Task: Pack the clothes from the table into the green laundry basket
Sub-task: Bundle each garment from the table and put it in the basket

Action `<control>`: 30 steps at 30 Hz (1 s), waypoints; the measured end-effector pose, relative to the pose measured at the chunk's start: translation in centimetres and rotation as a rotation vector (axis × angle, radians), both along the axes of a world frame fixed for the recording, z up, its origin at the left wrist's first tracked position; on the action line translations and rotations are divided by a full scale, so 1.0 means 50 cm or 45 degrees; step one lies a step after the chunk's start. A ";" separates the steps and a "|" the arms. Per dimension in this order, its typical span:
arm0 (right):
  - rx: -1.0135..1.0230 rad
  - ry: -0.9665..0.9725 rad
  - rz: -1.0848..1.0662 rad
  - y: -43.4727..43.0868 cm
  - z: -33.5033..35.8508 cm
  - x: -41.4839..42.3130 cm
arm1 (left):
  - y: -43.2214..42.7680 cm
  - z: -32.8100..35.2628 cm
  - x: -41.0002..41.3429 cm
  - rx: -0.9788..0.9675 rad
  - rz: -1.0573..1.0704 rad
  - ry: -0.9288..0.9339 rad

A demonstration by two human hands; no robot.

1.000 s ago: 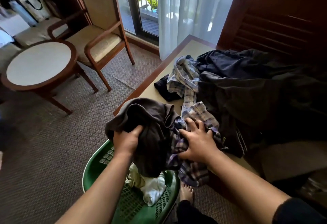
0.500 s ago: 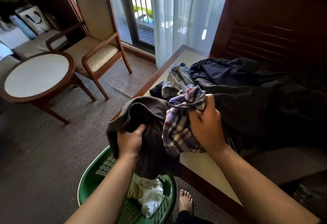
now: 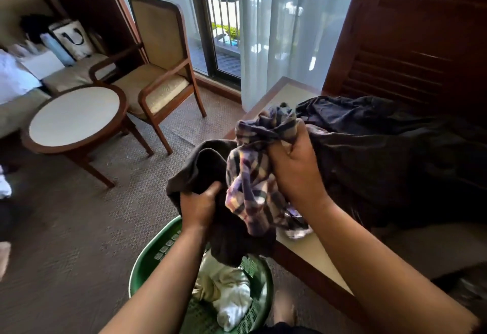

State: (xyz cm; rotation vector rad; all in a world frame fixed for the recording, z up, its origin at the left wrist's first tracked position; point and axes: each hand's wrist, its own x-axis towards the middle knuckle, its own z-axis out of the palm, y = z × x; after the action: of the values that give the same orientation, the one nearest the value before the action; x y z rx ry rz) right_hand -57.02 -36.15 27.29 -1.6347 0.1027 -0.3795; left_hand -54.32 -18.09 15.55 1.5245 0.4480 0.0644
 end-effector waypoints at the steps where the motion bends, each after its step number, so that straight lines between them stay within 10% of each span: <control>1: 0.001 0.065 0.009 0.006 -0.021 -0.007 | 0.015 -0.004 -0.004 -0.018 0.037 0.028; 30: -0.343 0.702 0.223 0.260 -0.345 -0.253 | 0.347 -0.216 -0.277 0.368 -0.333 0.768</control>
State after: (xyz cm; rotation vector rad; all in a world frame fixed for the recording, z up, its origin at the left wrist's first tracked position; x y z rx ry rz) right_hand -69.68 -23.16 10.02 -1.9632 0.3313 0.2099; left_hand -68.15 -0.73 4.77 1.8695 0.7326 -0.5697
